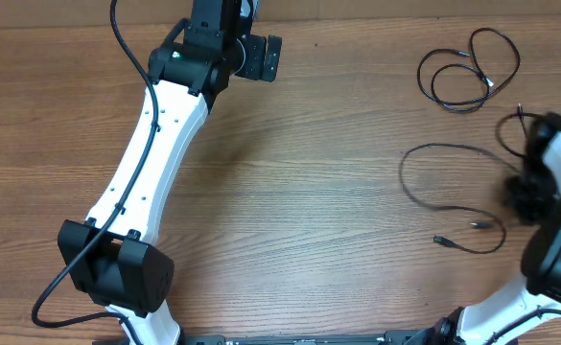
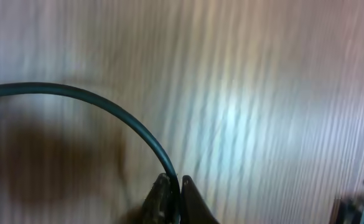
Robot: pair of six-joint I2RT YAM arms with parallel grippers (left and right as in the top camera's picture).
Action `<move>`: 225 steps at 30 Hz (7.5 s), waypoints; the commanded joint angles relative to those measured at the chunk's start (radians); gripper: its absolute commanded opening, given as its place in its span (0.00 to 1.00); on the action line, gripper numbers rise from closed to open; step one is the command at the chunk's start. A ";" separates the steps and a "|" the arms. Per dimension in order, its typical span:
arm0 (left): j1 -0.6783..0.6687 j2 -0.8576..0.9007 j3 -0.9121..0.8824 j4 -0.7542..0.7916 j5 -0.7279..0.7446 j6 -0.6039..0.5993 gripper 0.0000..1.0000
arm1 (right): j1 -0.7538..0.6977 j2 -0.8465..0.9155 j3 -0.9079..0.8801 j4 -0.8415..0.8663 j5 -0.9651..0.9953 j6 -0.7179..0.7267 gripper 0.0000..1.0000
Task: Untangle cables
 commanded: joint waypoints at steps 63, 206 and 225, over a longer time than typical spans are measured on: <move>0.003 -0.019 0.015 0.003 0.011 -0.010 1.00 | 0.593 -0.755 0.236 -0.231 -0.459 -0.431 1.00; 0.003 -0.043 0.014 0.003 0.011 -0.010 1.00 | 0.525 -1.894 -1.251 1.061 -0.440 -0.958 1.00; 0.008 -0.262 0.014 -0.167 -0.208 0.036 0.99 | 0.525 -1.894 -1.251 1.061 -0.440 -0.959 1.00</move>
